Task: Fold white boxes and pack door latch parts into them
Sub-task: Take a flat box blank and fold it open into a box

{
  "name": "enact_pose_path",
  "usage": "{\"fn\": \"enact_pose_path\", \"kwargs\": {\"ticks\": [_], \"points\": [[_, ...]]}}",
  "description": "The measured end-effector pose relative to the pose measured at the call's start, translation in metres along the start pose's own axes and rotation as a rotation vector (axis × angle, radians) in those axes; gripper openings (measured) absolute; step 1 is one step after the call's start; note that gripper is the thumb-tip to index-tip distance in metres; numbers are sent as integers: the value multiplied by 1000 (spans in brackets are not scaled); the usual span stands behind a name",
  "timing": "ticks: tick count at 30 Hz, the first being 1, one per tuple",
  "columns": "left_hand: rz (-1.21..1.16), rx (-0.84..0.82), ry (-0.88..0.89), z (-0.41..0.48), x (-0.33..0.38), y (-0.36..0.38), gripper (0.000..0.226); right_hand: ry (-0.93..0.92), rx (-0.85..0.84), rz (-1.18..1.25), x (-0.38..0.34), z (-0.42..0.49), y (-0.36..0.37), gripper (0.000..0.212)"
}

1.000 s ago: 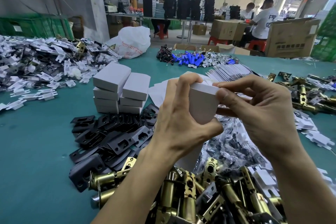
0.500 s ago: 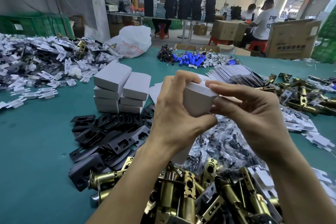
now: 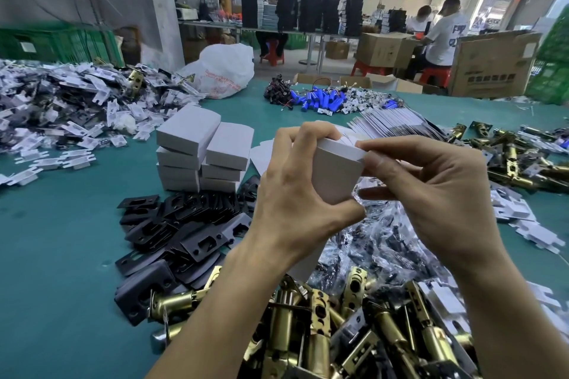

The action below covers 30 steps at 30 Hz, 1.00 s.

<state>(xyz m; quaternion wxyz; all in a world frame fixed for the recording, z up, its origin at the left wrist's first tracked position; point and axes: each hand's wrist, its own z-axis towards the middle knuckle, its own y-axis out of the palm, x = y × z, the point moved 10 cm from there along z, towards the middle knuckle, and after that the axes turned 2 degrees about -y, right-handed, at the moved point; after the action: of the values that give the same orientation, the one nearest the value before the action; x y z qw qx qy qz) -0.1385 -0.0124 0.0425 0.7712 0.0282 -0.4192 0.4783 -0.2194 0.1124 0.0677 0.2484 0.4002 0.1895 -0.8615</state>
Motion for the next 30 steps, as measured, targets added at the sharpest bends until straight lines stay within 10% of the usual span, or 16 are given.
{"fn": "enact_pose_path", "kwargs": {"ticks": [17, 30], "points": [[-95, -144, -302, -5, -37, 14, 101, -43, -184, -154, 10, -5, 22, 6], [-117, -472, -368, -23, -47, 57, 66, 33, -210, -222, 30, -4, 16, 16]]}}
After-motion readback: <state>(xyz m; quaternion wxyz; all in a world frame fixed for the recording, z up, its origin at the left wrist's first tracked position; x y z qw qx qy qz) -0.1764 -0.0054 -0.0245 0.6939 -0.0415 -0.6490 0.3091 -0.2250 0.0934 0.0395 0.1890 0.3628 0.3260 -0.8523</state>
